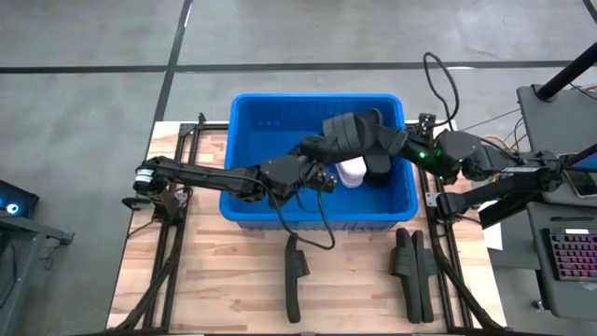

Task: Pick and place slides into bin
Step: Put the black slide into the blue bin

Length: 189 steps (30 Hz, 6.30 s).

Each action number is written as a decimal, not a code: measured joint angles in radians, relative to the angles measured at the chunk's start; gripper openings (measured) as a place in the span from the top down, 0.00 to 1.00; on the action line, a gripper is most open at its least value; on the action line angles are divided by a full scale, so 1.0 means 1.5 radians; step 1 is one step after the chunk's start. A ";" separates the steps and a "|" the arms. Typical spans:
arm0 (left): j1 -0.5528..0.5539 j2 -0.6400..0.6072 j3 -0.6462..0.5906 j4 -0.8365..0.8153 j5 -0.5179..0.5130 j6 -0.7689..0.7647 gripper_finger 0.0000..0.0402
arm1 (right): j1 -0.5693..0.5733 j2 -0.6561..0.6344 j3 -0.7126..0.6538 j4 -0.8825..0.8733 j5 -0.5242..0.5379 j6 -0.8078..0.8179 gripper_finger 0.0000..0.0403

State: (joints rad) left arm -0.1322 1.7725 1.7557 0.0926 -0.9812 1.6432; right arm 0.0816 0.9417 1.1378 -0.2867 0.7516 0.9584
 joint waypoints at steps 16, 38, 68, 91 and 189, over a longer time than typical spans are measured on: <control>0.013 0.000 0.000 0.008 0.027 -0.014 1.00 | -0.012 0.016 -0.001 -0.004 -0.022 0.013 0.76; 0.053 -0.227 0.000 -0.433 0.498 -0.704 0.53 | -0.156 -0.023 -0.001 -0.047 -0.250 -0.053 0.91; 0.069 -0.162 -0.002 -0.410 0.474 -0.795 0.52 | -0.308 0.024 -0.001 -0.045 -0.749 -0.033 0.91; 0.113 -0.147 -0.002 -0.363 0.467 -0.906 0.97 | -0.308 0.022 0.000 -0.044 -0.717 -0.070 0.84; 0.205 -0.152 -0.103 0.125 0.405 -0.736 1.00 | -0.050 0.230 0.407 -0.290 -0.153 -0.604 0.53</control>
State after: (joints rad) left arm 0.1757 1.5452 1.6009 0.2800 -0.3737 0.5386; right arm 0.0066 1.2863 1.7477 -0.7221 0.5217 0.0521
